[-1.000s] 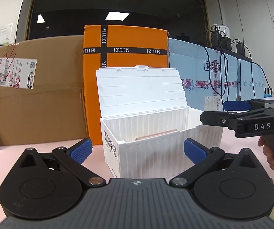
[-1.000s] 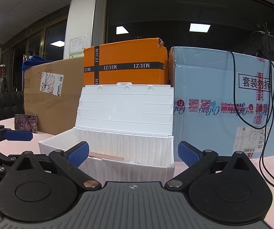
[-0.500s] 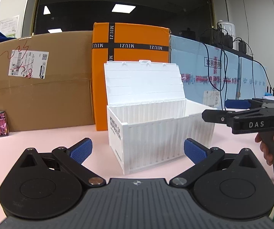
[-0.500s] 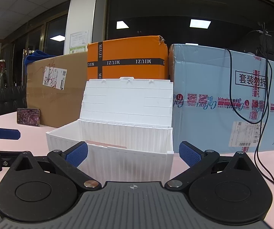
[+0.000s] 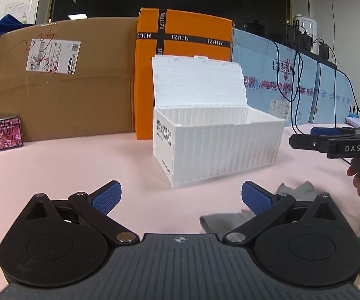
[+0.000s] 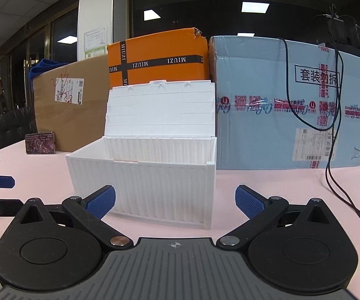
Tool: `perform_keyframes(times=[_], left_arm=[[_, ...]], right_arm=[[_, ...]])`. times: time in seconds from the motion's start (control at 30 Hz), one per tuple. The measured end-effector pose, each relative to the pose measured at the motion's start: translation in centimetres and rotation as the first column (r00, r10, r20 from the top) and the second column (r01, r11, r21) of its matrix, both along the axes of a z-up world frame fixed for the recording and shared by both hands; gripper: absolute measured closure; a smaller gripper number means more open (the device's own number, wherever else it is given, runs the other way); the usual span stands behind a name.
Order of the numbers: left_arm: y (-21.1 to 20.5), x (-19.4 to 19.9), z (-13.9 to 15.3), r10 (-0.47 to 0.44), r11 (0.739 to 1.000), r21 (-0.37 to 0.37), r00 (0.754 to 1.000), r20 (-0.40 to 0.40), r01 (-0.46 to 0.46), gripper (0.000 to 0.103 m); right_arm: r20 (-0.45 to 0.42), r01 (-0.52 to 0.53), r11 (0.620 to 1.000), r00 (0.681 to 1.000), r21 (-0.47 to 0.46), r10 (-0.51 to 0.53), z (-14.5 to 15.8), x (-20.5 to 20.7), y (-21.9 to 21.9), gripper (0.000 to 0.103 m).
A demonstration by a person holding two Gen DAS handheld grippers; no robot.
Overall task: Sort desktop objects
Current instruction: 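Grasp the grey cloth with the left tool while the right tool grasps it too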
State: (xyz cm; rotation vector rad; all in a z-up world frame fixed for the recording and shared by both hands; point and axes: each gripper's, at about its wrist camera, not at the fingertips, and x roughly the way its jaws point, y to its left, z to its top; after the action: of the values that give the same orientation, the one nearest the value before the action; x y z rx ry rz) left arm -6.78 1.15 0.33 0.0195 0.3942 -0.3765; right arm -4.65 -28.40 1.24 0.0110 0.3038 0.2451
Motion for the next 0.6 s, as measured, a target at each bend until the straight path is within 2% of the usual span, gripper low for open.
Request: perform_keyframes(times=[0.27, 0.4, 0.6], left_arm=[[-0.1, -2.3, -0.4, -0.029, 0.999, -0.014, 0.999, -0.045, 0.029, 0.0], [-0.5, -3.2, -0.8, -0.051, 0.999, -0.008, 0.994, -0.102, 0.05, 0.0], [-0.8, -3.8, -2.1, -0.074, 0.997, -0.041, 0.98, -0.184, 0.068, 0.002]], right_arm=[[-0.083, -0.006, 1.0, 0.997, 0.007, 0.006, -1.1, -2.1, -0.8, 0.0], [-0.13, -0.012, 1.0, 0.991, 0.017, 0.014, -1.7, -3.1, -1.1, 0.0], [-0.185, -0.041, 0.999, 0.982, 0.032, 0.046, -2.4, -3.7, -1.0, 0.0]])
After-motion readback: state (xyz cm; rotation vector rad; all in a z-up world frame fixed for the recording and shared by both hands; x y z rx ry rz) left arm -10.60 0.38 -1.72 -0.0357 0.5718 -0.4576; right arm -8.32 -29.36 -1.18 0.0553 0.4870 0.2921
